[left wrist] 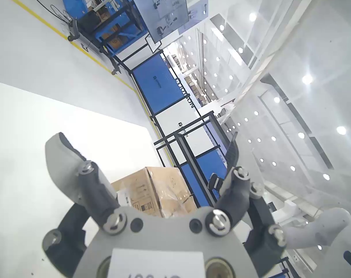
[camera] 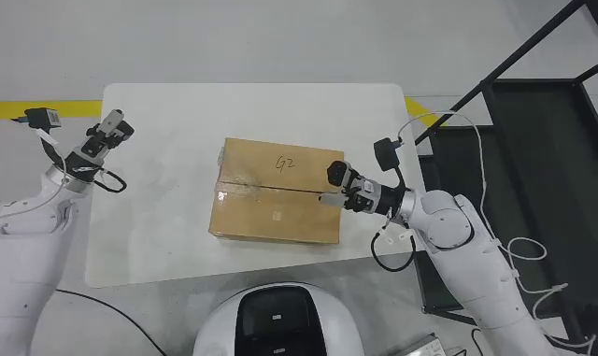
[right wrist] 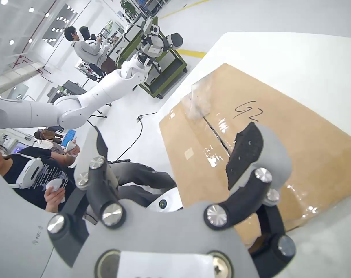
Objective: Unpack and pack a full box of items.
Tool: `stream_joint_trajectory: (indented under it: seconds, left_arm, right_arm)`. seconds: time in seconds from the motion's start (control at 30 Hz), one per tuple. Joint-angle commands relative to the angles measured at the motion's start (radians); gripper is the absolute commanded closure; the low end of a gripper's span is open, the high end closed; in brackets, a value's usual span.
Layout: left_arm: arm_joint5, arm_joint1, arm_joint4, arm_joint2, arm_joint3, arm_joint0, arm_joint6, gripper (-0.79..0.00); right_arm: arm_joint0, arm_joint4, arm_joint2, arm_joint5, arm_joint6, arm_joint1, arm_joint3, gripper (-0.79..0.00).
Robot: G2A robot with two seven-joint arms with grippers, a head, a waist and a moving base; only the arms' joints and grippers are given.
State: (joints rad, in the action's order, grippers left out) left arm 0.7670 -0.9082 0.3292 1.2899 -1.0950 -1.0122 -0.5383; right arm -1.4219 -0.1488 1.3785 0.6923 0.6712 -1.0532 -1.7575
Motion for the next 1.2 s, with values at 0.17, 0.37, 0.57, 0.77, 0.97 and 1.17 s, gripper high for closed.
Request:
stream_joint_trajectory:
  seconds: [0.17, 0.37, 0.57, 0.77, 0.97, 1.17]
  left_arm:
    - [0.000, 0.000, 0.000, 0.000, 0.000, 0.000, 0.000, -0.785]
    - [0.000, 0.000, 0.000, 0.000, 0.000, 0.000, 0.000, -0.785]
    - [0.000, 0.000, 0.000, 0.000, 0.000, 0.000, 0.000, -0.785]
    - [0.000, 0.000, 0.000, 0.000, 0.000, 0.000, 0.000, -0.785]
    - [-0.036, 0.000, -0.016, 0.003, -0.022, -0.017, -0.021, -0.785]
    - [-0.050, -0.003, -0.010, 0.009, -0.014, -0.014, -0.038, -0.785]
  right_arm:
    - [0.000, 0.001, 0.000, 0.000, 0.001, 0.000, 0.000, -0.785]
    - [0.052, -0.122, -0.077, -0.063, -0.078, -0.014, -0.019, -0.785]
    - [0.193, -0.340, -0.267, -0.112, -0.154, -0.051, 0.014, -0.785]
    - [0.211, -0.230, -0.309, -0.001, -0.126, -0.054, 0.048, -0.785]
    - [0.127, -0.001, -0.173, 0.053, 0.027, -0.012, 0.061, -0.785]
    - [-0.022, 0.098, 0.002, -0.011, 0.067, 0.025, 0.086, -0.785]
